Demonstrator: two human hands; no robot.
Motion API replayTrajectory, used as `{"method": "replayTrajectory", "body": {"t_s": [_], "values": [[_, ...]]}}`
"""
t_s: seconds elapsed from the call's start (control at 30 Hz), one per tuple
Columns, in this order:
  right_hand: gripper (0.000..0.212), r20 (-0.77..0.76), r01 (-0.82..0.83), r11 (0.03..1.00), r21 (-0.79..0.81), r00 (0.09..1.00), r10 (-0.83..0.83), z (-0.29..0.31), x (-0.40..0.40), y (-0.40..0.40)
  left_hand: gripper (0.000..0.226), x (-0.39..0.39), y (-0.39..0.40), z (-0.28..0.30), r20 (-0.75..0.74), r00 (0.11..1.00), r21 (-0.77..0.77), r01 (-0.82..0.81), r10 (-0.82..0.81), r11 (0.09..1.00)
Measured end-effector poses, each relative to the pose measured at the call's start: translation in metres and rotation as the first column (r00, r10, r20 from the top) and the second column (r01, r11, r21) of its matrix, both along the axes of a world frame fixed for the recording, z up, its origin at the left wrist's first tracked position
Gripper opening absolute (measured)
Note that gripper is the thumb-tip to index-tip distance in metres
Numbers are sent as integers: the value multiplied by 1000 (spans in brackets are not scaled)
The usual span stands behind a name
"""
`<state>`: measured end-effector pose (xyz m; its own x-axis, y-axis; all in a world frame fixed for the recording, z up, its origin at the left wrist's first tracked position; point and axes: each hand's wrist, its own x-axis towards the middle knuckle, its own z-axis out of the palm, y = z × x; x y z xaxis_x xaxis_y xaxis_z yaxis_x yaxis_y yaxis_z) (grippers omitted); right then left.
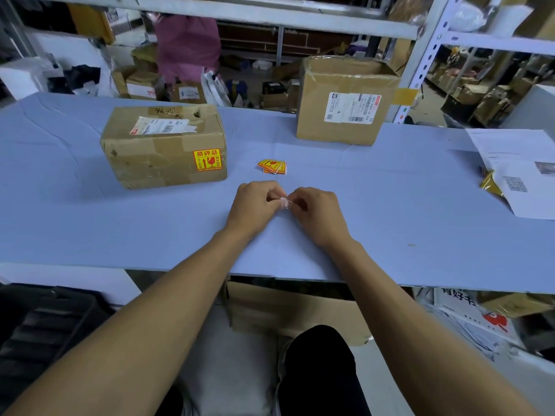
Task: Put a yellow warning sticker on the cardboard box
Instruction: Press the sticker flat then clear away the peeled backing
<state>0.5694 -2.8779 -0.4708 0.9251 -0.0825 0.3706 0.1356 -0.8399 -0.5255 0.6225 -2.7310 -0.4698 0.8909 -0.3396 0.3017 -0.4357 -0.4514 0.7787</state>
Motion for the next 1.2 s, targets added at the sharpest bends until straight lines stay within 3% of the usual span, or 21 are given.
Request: {"method": "replayTrajectory", "body": {"t_s": [0.1,0.3,0.5,0.67,0.77,0.87,1.0,1.2], "values": [[5,-8,-63,995,72,998,63,-1,-2,0,6,5,-1,-1,27,999,31,-34,33,999],[5,4,-55,996,73,999,54,1,1,0,7,9,1,-5,28,998,122,54,-58,991],[13,2,42,986,160,999,-43,4,1,-3,13,9,3,-1,-22,992,71,129,-127,989],[13,-23,-63,964,260,997,72,3,-4,-6,4,9,3,-1,-81,994,-33,74,-76,997],[14,-20,-132,944,303,989,145,1,-4,-3,13,9,0,1,-92,990,3,108,-107,994],[12,-59,-90,938,334,992,116,2,-1,-1,23,11,3,3,-131,977,23,171,-166,985],[8,-75,-50,951,304,994,76,7,4,-2,24,15,6,10,-223,942,-60,242,-249,969],[7,-51,-27,970,243,998,41,2,8,-5,11,17,1,9,-262,946,-123,166,-193,979]]}}
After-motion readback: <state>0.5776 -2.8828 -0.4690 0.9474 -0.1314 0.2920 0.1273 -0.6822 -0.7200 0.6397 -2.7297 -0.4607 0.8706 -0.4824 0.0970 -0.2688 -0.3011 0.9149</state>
